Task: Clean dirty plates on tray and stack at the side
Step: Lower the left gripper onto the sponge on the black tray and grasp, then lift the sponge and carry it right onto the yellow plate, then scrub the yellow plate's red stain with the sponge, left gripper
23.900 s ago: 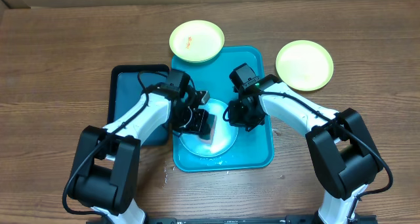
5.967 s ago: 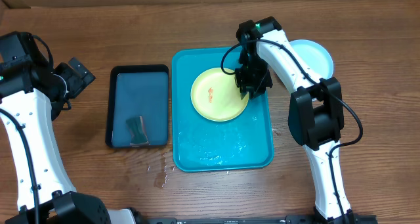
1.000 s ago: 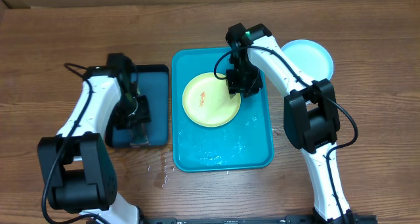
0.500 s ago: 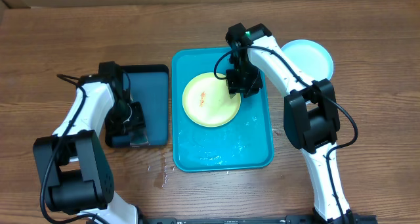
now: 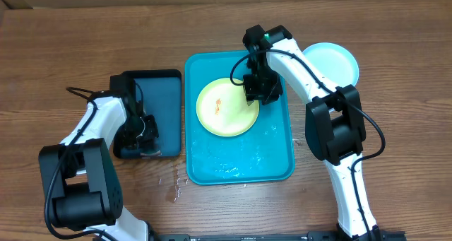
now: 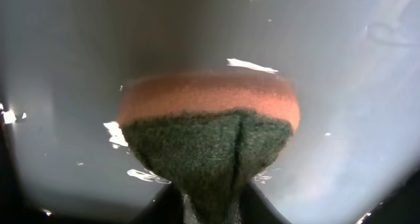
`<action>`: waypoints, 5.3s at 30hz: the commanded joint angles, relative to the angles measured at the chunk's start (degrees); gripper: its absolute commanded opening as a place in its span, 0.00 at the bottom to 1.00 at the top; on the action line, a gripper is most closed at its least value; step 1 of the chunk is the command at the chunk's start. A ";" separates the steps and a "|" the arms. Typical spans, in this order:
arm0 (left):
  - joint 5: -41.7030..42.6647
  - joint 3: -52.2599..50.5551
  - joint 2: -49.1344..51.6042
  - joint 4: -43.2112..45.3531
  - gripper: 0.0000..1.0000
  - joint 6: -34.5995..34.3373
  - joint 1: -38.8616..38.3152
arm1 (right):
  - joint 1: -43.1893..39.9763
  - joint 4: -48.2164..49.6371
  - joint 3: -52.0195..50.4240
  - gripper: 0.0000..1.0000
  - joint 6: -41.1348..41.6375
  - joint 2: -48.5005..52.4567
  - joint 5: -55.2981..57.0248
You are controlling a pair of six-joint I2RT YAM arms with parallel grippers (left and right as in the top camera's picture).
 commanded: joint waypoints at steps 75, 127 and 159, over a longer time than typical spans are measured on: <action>5.84 24.30 -4.96 -2.86 0.04 7.78 -10.29 | 0.28 0.85 0.24 0.33 -0.24 -2.71 -5.25; 7.67 23.39 11.30 2.75 0.04 5.53 -21.81 | 0.28 3.41 -4.74 0.06 0.24 -2.71 -5.68; 4.28 21.18 11.32 5.18 0.23 5.75 -23.04 | 0.28 4.48 -4.74 0.14 0.24 -2.71 -5.68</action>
